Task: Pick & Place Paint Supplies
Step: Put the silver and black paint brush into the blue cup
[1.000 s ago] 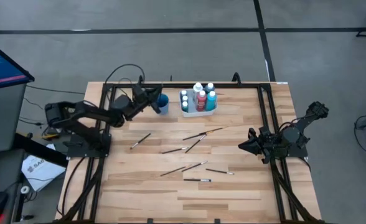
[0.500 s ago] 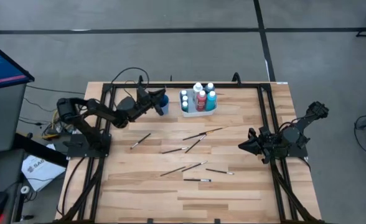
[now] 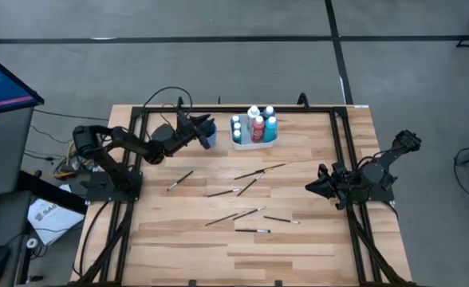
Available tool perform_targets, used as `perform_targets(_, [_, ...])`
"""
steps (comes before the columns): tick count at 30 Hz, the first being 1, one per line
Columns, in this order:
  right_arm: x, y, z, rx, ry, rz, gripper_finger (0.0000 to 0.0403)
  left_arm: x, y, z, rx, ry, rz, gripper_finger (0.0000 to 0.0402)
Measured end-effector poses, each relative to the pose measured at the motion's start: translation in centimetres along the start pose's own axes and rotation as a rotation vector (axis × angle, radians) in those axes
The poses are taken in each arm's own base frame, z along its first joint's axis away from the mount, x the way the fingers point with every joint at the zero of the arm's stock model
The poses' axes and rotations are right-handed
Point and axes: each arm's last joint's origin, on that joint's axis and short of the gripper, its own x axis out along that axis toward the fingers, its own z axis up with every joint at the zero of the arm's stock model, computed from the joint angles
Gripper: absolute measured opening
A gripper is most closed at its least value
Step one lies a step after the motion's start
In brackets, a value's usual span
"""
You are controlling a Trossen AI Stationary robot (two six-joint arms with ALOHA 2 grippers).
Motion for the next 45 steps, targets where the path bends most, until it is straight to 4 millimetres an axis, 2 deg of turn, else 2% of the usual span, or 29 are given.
perform_targets(5, [0.0, 0.0, 0.0, 0.0, 0.0, 0.0, 0.0023, -0.6, -2.0, 1.7, -0.017, 0.0, -0.164, 0.0133])
perform_targets(11, [0.0, 0.0, 0.0, 0.0, 0.0, 0.0, 0.0024, -1.6, -7.1, 3.5, 0.028, 0.33, -0.34, 0.0136])
perform_targets(15, [0.0, 0.0, 0.0, 0.0, 0.0, 0.0, 0.0023, -2.4, -10.1, 4.2, 0.047, 0.609, -0.352, 0.0133])
perform_targets(19, [0.0, 0.0, 0.0, -0.001, 0.001, 0.0, 0.0023, -2.5, -12.4, 4.2, 0.052, 0.759, -0.352, 0.0132])
perform_targets(24, [0.0, 0.0, 0.0, 0.0, 0.0, 0.0, 0.0024, -1.7, -14.5, 3.3, -0.004, 0.854, -0.361, 0.0131])
perform_targets(33, [0.0, 0.0, 0.0, 0.0, 0.0, 0.0, 0.0024, 1.0, -17.3, -0.4, 0.012, 0.998, -0.466, 0.0131])
perform_targets(39, [0.0, 0.0, 0.0, -0.001, 0.0, 0.0, 0.0023, 1.1, -17.6, -3.5, 0.051, 1.155, -0.463, 0.0131])
perform_targets(45, [0.0, 0.0, 0.0, 0.0, -0.001, 0.001, 0.0024, 1.3, -17.7, -4.5, 0.083, 1.164, -0.431, 0.0131])
